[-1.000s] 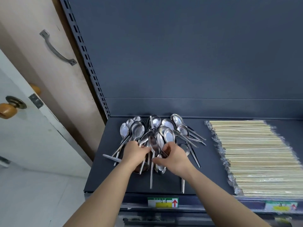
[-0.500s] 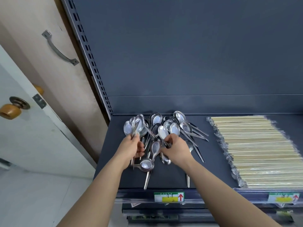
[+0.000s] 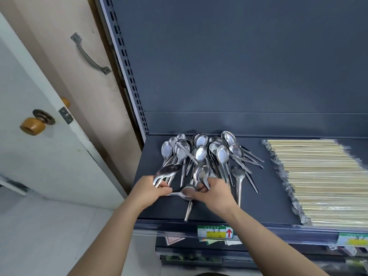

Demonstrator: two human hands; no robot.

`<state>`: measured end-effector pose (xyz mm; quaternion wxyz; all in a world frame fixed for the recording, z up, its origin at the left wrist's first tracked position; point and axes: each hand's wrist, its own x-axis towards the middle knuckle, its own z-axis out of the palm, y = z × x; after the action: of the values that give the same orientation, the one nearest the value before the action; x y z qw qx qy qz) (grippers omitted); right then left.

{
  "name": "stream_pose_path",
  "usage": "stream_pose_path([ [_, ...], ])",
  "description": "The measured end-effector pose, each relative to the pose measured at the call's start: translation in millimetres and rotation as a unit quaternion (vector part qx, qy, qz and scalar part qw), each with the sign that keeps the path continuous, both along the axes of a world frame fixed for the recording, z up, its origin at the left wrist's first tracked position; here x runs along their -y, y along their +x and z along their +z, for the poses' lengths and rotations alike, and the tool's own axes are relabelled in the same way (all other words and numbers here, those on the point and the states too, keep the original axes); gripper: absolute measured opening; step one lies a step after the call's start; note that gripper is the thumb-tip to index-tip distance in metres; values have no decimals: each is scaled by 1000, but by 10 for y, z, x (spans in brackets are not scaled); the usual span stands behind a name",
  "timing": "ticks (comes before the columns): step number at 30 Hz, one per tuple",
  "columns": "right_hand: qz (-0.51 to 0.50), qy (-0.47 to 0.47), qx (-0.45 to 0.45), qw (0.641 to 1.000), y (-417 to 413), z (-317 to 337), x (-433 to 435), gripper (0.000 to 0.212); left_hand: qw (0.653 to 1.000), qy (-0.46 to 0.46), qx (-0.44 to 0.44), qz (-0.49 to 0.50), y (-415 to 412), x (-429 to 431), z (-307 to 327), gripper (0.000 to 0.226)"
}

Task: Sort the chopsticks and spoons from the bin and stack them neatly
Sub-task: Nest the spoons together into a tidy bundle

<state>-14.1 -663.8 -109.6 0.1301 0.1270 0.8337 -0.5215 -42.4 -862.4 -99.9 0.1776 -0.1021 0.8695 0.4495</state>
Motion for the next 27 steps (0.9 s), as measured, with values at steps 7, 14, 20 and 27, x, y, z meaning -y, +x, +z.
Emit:
stream_pose_path([
  [7, -24, -29, -32, 999, -170, 209, -96, 11, 993, 48, 105, -18, -28, 38, 91, 40],
  [14, -23, -28, -71, 997, -257, 325, 16, 20, 975, 145, 144, -83, 77, -78, 82, 26],
  [20, 78, 44, -68, 994, -69, 190, 86, 34, 941, 292, 152, 73, 222, -171, -38, 27],
  [27, 9, -74, -74, 994, 44, 41, 193, 19, 914, 352, 137, 148, 262, -350, -93, 33],
])
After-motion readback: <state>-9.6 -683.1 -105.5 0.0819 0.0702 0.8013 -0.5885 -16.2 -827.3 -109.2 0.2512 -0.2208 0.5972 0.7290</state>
